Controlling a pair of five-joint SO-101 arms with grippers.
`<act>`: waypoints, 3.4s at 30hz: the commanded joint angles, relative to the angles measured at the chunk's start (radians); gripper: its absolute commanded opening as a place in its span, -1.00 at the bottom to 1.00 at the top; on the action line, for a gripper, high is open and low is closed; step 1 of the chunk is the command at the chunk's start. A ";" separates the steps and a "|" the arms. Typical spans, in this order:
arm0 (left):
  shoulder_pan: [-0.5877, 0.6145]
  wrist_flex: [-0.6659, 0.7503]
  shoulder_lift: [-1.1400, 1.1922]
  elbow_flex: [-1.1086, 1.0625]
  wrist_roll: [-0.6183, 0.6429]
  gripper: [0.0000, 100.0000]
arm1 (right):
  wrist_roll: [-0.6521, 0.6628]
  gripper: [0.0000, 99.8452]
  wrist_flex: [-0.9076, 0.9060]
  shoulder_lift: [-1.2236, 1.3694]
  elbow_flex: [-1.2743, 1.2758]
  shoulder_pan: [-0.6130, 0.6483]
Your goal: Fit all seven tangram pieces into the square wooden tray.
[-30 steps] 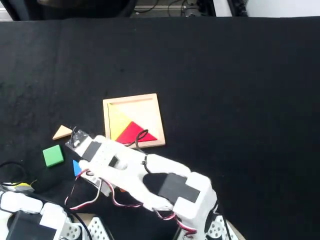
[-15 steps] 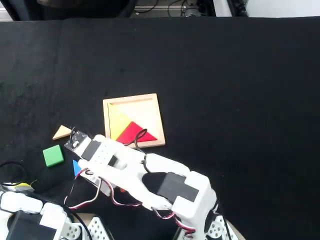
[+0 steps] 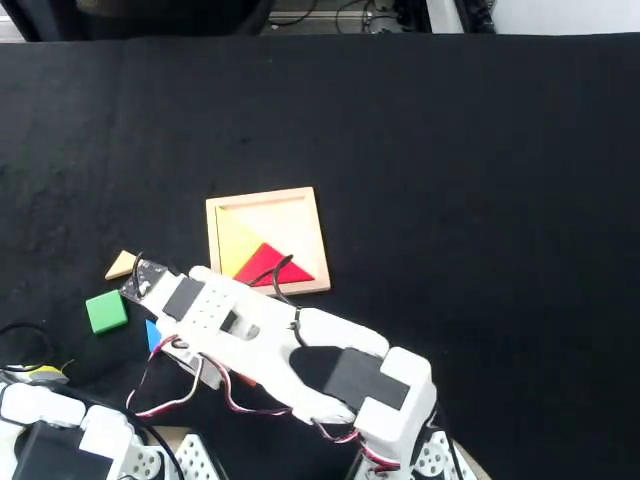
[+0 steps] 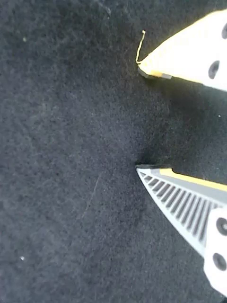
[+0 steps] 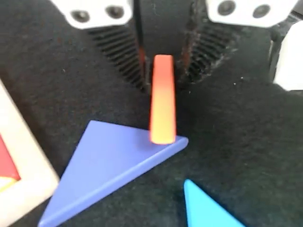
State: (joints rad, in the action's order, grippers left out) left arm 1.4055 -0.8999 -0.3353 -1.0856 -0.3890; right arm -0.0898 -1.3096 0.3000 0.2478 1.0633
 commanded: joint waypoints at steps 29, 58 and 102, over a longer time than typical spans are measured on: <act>-0.004 0.009 0.017 -0.024 -0.005 -0.40 | 0.109 -0.98 0.239 -0.041 -0.157 -0.640; -0.004 0.009 0.017 -0.024 -0.005 -0.40 | 0.104 -0.62 0.195 -0.002 -0.099 -0.652; -0.004 0.005 0.017 -0.022 -0.003 -0.40 | 0.137 -0.53 0.114 -0.007 -0.260 -0.434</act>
State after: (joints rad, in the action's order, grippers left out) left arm 1.4055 -0.8999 -0.3353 -1.0856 -0.3890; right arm 0.0376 -1.1546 0.3076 0.0913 0.6322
